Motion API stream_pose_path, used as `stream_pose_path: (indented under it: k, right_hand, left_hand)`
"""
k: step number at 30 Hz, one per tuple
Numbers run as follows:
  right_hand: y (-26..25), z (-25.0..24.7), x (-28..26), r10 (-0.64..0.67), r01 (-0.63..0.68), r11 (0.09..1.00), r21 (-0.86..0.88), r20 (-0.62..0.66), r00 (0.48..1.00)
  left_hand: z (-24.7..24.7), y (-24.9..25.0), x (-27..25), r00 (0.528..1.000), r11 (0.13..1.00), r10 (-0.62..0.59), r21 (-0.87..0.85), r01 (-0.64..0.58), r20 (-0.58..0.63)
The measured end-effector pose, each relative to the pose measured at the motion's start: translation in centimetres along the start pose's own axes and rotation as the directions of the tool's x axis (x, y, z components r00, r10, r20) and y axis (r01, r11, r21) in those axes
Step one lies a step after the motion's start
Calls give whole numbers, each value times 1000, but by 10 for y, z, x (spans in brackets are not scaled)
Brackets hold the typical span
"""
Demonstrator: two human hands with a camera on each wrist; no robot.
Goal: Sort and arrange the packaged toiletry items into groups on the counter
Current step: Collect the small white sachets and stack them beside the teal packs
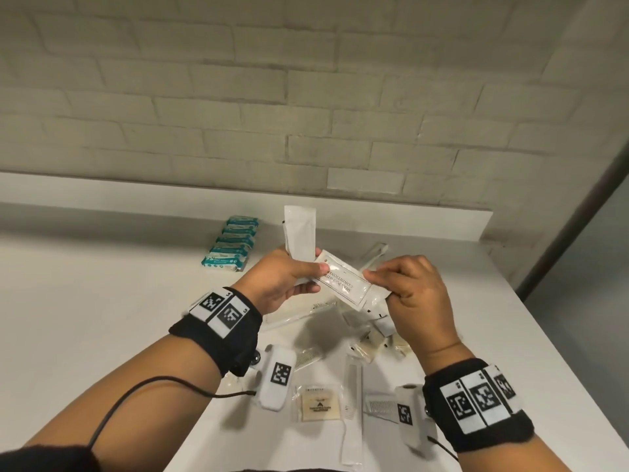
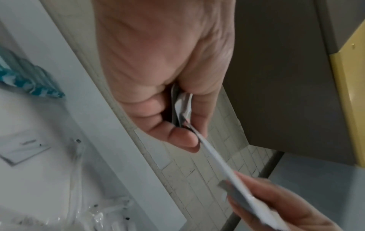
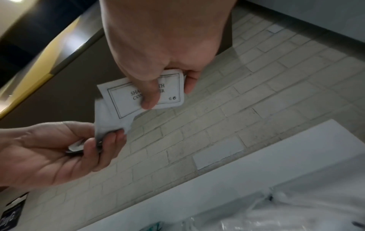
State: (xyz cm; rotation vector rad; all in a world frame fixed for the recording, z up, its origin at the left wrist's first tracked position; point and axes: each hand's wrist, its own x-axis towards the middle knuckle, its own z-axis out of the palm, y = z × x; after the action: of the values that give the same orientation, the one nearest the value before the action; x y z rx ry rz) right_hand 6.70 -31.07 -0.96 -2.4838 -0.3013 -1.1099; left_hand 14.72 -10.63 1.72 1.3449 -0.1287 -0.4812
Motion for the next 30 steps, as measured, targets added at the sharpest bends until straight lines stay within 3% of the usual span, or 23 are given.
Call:
stream_pose_path:
  k: [2, 4, 5, 7, 10, 13, 17, 19, 21, 24, 30]
  right_hand:
    - [3, -1, -2, 189, -203, 975, 96, 135, 973]
    - [3, -9, 0, 428, -518, 832, 199, 364, 827]
    - [5, -13, 2, 472, -601, 767, 225, 437, 766]
    - [6, -19, 10, 475, -661, 684, 308, 500, 724]
    - [-2, -18, 26, 439, -664, 633, 398, 522, 732]
    - [-13, -6, 35, 502, -707, 578, 407, 506, 701]
    - [-28, 18, 35, 499, -786, 517, 340, 626, 599]
    - [-34, 29, 40, 493, -795, 440, 417, 628, 602]
    - [-39, 34, 51, 531, -774, 366, 517, 567, 630]
    - [-38, 37, 65, 576, -708, 384, 592, 445, 685]
    - [-18, 24, 68, 620, -683, 346, 643, 390, 681]
  left_hand:
    - [-3, 2, 4, 999, 999, 38, 4, -38, -24]
    - [-8, 2, 7, 997, 998, 64, 31, -62, -51]
    - [-11, 2, 9, 995, 996, 73, 55, -70, -66]
    - [-14, 1, 13, 992, 990, 95, 116, -85, -82]
    - [-9, -1, 16, 986, 985, 130, 131, -116, -103]
    - [-3, -1, 20, 961, 978, 196, -28, -205, -197]
    - [3, 3, 21, 946, 907, 244, -295, -301, -214]
    - [8, 1, 17, 967, 926, 219, -284, -249, -132]
    - [14, -5, 10, 984, 972, 177, -157, -176, -11]
    - [20, -15, 2, 980, 991, 119, 37, -126, 157]
    - [5, -7, 2, 975, 991, -12, -124, 40, 222]
